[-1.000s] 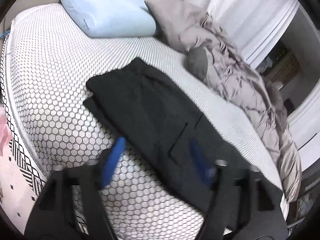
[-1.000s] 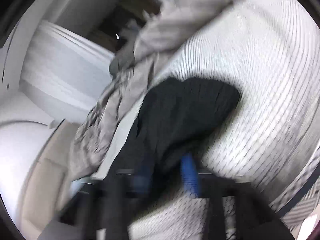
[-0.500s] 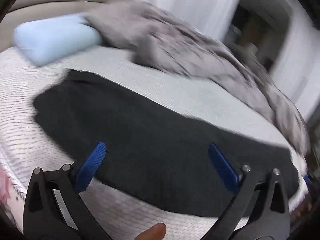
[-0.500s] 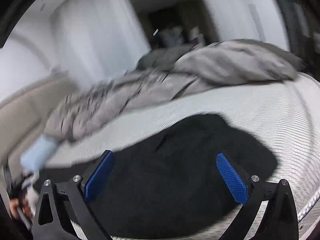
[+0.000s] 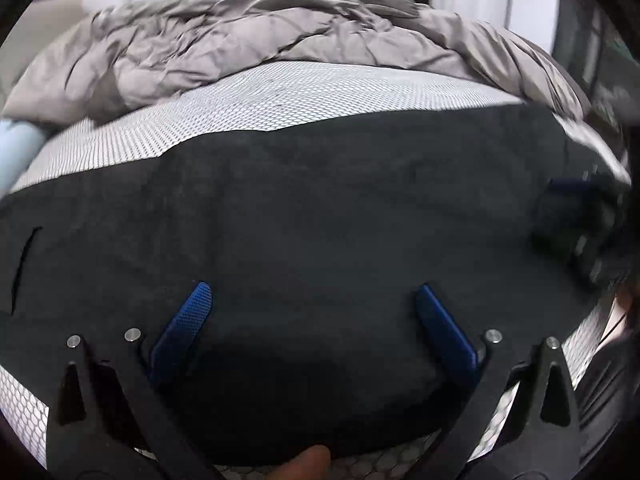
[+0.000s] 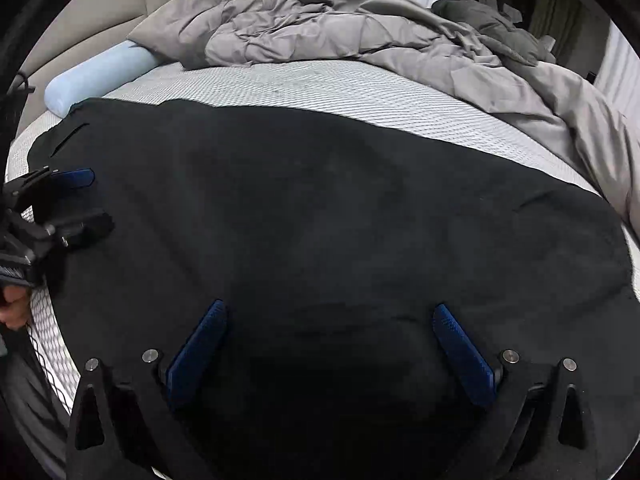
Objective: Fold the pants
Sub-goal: 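Position both grippers over the flat black garment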
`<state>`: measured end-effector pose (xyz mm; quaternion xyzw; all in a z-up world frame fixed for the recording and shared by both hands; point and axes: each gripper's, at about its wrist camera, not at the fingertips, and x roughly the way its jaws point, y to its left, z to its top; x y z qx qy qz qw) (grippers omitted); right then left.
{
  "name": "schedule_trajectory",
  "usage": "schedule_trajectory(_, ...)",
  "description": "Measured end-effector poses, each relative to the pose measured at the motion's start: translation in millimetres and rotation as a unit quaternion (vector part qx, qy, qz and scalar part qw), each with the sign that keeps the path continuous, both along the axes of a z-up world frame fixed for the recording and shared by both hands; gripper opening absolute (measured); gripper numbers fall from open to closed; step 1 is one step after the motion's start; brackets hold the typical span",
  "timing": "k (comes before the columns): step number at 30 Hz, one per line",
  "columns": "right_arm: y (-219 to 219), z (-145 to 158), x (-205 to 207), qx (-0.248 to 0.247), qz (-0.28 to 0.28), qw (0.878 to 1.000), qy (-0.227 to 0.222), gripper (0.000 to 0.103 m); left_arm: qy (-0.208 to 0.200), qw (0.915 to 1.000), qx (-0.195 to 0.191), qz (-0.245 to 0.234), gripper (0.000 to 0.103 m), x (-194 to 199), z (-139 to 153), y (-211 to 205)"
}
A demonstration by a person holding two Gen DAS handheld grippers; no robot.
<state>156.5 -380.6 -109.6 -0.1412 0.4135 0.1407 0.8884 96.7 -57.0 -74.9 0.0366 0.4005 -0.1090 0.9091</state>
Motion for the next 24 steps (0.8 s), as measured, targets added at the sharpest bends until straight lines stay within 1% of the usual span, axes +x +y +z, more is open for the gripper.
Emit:
schedule_trajectory(1, -18.7, 3.4, -2.2, -0.008, -0.027, 1.0, -0.005, 0.103, -0.003, 1.0, -0.002, -0.008, 0.102, -3.2, -2.3, 2.3)
schedule_trajectory(3, -56.9, 6.9, -7.3, -0.048, -0.089, 0.994, -0.032, 0.103, -0.004, 0.9997, -0.015, -0.019, 0.102, -9.9, -4.0, 8.9)
schedule_trajectory(4, -91.0, 8.7, -13.3, -0.071, -0.154, 0.984, -0.056, 0.103, -0.001, 0.9996, -0.02, -0.02, 0.102, -9.6, -3.1, 14.0)
schedule_trajectory(5, -114.8, 9.9, -17.4, -0.059, -0.184, 0.979, -0.059, 0.102, 0.0, 0.9995, -0.026, -0.019, 0.102, -10.0, -3.6, 19.6)
schedule_trajectory(7, -144.3, 10.4, -19.6, -0.048, -0.238, 0.968, -0.061, 0.103, 0.003, 0.9995, -0.026, -0.016, 0.102, -10.4, -4.2, 26.0)
schedule_trajectory(8, -151.4, 11.1, -20.1, -0.04, -0.247, 0.966, -0.061, 0.103, 0.003, 0.9997, -0.021, -0.013, 0.102, -7.7, -5.8, 26.0)
schedule_trajectory(9, -150.3, 12.0, -21.7, -0.042, -0.243, 0.967, -0.069, 0.103, 0.003, 0.9998, -0.016, -0.009, 0.102, -5.1, -6.1, 25.5)
schedule_trajectory(11, -138.4, 13.4, -23.3, -0.076, -0.234, 0.966, -0.085, 0.103, 0.011, 0.9999, -0.001, -0.007, 0.102, -1.0, -3.6, 22.6)
schedule_trajectory(12, -133.5, 15.4, -25.5, -0.083, -0.229, 0.965, -0.094, 0.103, 0.017, 0.9998, 0.004, -0.006, 0.102, 1.7, -1.3, 21.3)
schedule_trajectory(14, -126.6, 17.9, -29.0, -0.075, -0.221, 0.968, -0.095, 0.103, 0.032, 0.9993, 0.018, 0.002, 0.102, 6.3, 10.3, 19.1)
schedule_trajectory(15, -123.6, 20.3, -28.8, -0.064, -0.219, 0.969, -0.091, 0.103, 0.025, 0.9996, 0.013, 0.008, 0.102, 5.5, 21.7, 20.5)
schedule_trajectory(17, -112.5, 30.2, -25.3, -0.024, -0.195, 0.978, -0.072, 0.103, -0.001, 0.9998, -0.015, 0.015, 0.102, 3.5, 42.9, 19.6)
schedule_trajectory(19, -101.1, 37.6, -23.0, 0.016, -0.169, 0.984, -0.06, 0.103, -0.013, 0.9987, -0.045, 0.023, 0.102, 9.5, 55.2, 16.5)
schedule_trajectory(20, -94.0, 39.6, -17.7, 0.032, -0.152, 0.987, -0.044, 0.103, -0.013, 0.9982, -0.056, 0.02, 0.102, 15.4, 56.3, 12.0)
schedule_trajectory(21, -84.0, 40.7, -10.2, 0.044, -0.132, 0.99, -0.026, 0.103, -0.011, 0.9981, -0.058, 0.019, 0.102, 21.0, 55.2, 7.1)
schedule_trajectory(22, -70.8, 40.8, -0.7, 0.049, -0.112, 0.992, -0.01, 0.103, -0.004, 0.9984, -0.052, 0.022, 0.102, 29.7, 50.9, 0.7)
schedule_trajectory(24, -48.1, 36.3, 15.8, 0.038, -0.084, 0.996, 0.014, 0.103, 0.006, 0.9987, -0.044, 0.024, 0.102, 45.0, 41.1, -9.5)
